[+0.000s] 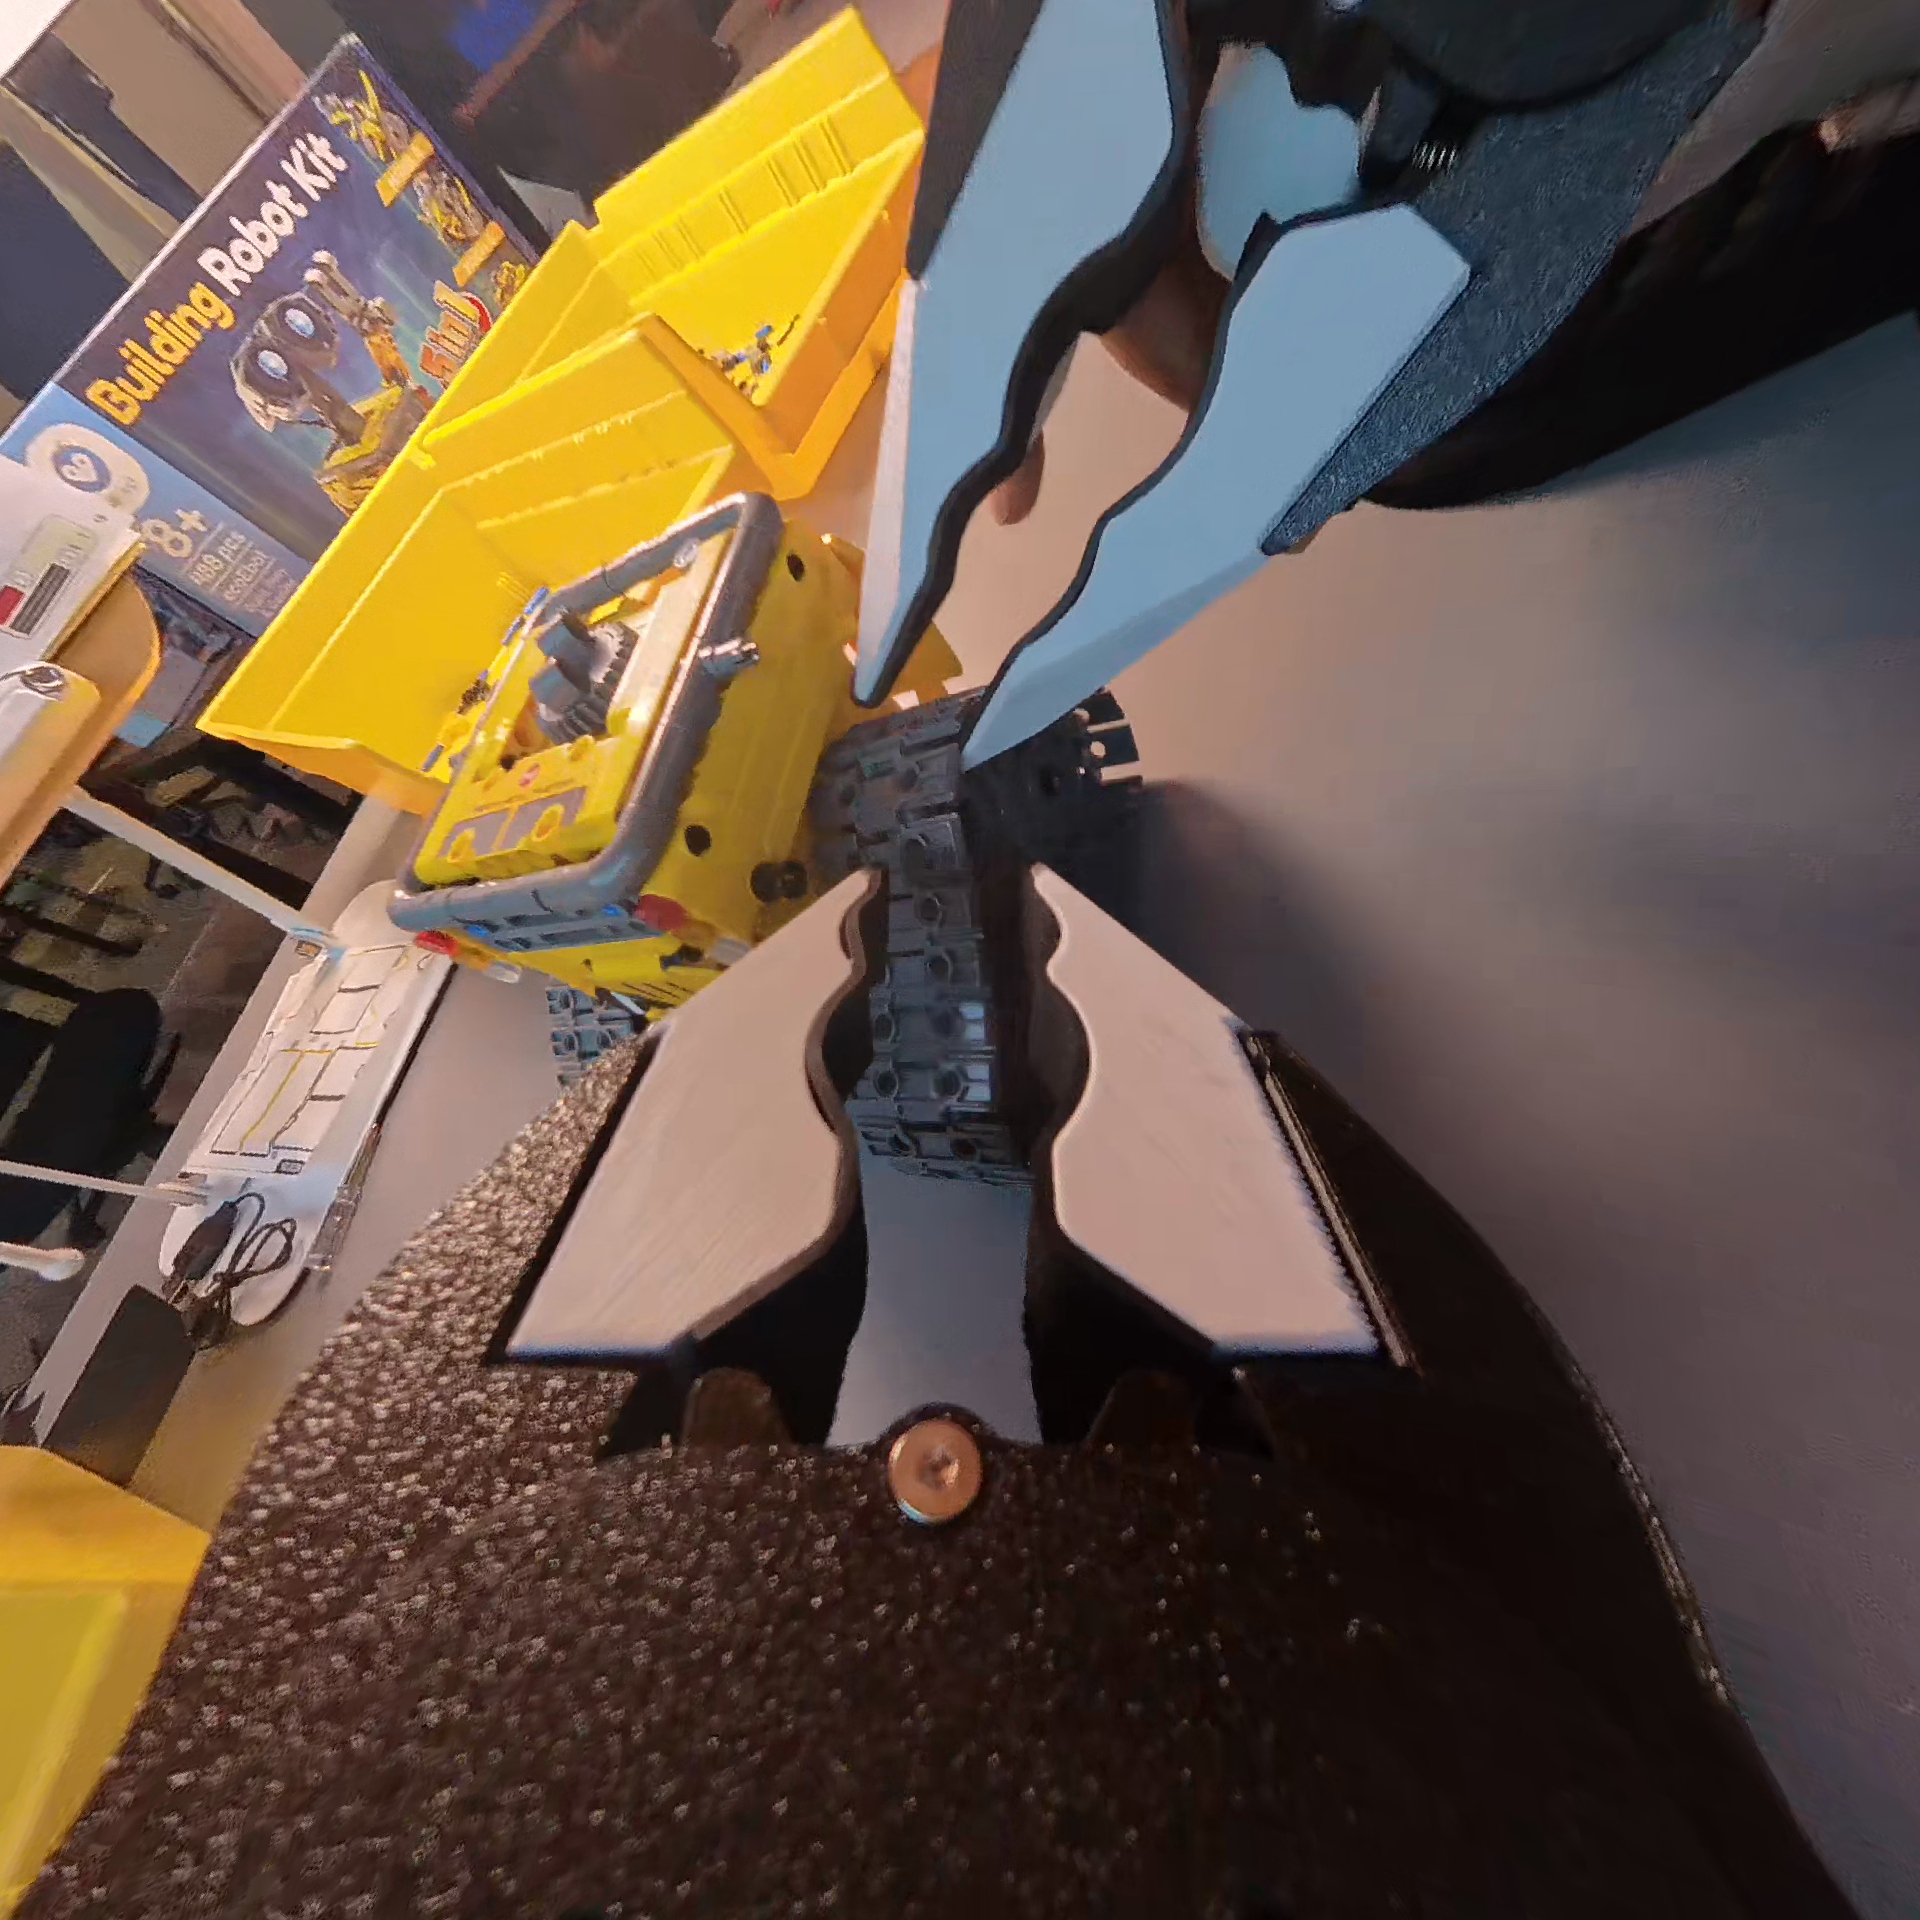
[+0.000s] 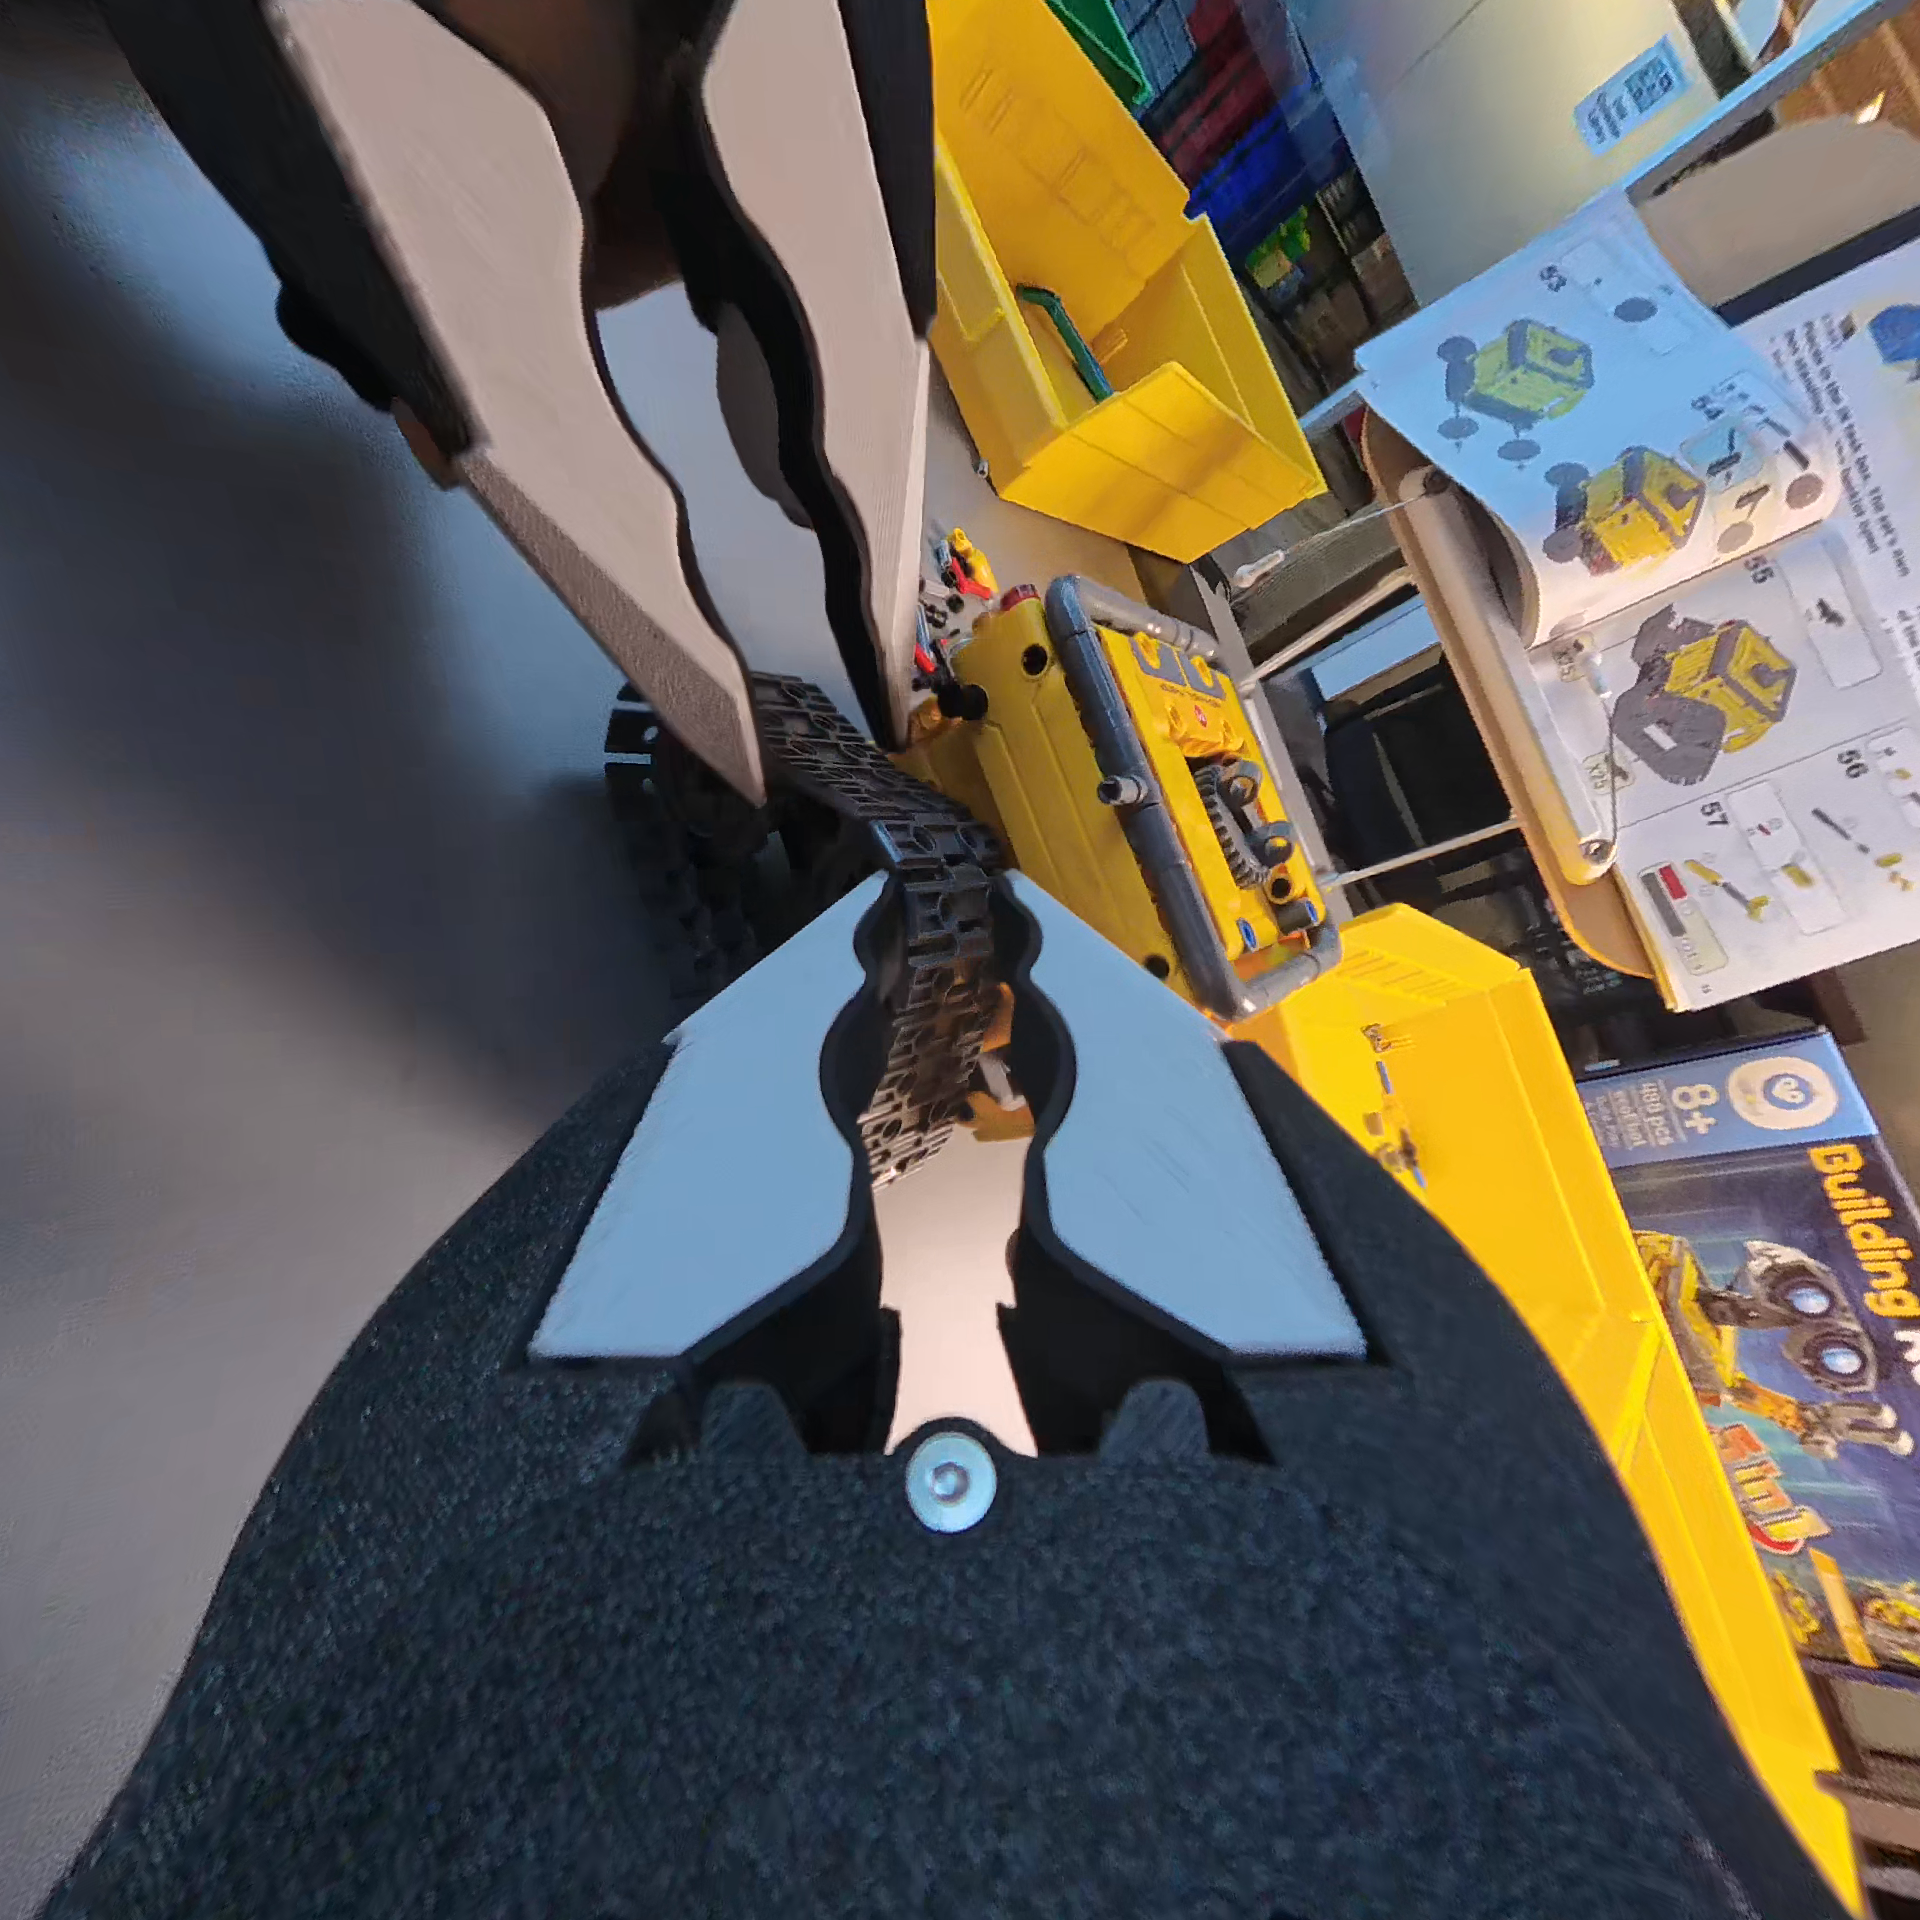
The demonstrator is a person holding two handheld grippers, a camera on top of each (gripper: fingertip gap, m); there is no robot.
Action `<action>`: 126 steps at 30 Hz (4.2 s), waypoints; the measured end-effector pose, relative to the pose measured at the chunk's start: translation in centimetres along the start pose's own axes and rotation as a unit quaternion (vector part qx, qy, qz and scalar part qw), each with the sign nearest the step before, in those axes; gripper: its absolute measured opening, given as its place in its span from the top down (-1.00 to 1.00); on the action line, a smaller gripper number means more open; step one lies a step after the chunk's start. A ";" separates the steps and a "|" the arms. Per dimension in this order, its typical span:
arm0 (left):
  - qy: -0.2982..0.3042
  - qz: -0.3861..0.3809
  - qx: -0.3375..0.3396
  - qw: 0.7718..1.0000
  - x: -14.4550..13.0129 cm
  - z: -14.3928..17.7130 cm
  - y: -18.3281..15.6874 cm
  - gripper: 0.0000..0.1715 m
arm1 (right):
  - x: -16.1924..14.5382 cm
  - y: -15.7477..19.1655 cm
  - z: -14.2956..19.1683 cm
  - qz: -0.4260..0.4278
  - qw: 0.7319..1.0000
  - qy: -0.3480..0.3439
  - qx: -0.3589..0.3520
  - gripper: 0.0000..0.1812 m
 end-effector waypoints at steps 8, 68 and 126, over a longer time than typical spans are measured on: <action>0.038 -0.029 0.027 0.999 -0.1 -1.3 -0.1 0.79 | 0.1 0.1 -0.8 0.060 0.998 0.016 0.024 0.91; 0.077 -0.116 0.082 0.987 0.7 -2.6 -0.3 0.94 | -1.4 -0.9 -1.8 -0.275 0.955 -0.100 -0.049 1.00; -0.030 0.263 0.146 0.953 -0.9 14.2 3.3 0.41 | -4.2 -6.0 11.3 -0.271 0.961 -0.046 -0.026 1.00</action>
Point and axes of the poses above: each gripper's, where its closed fingertips meet, z back along the fingers, x out of its top, y = z × x across the jaws, the point moved 10 cm from there along z, back along the fingers, and after that the axes turned 13 degrees about -y, right-handed, at the moved point
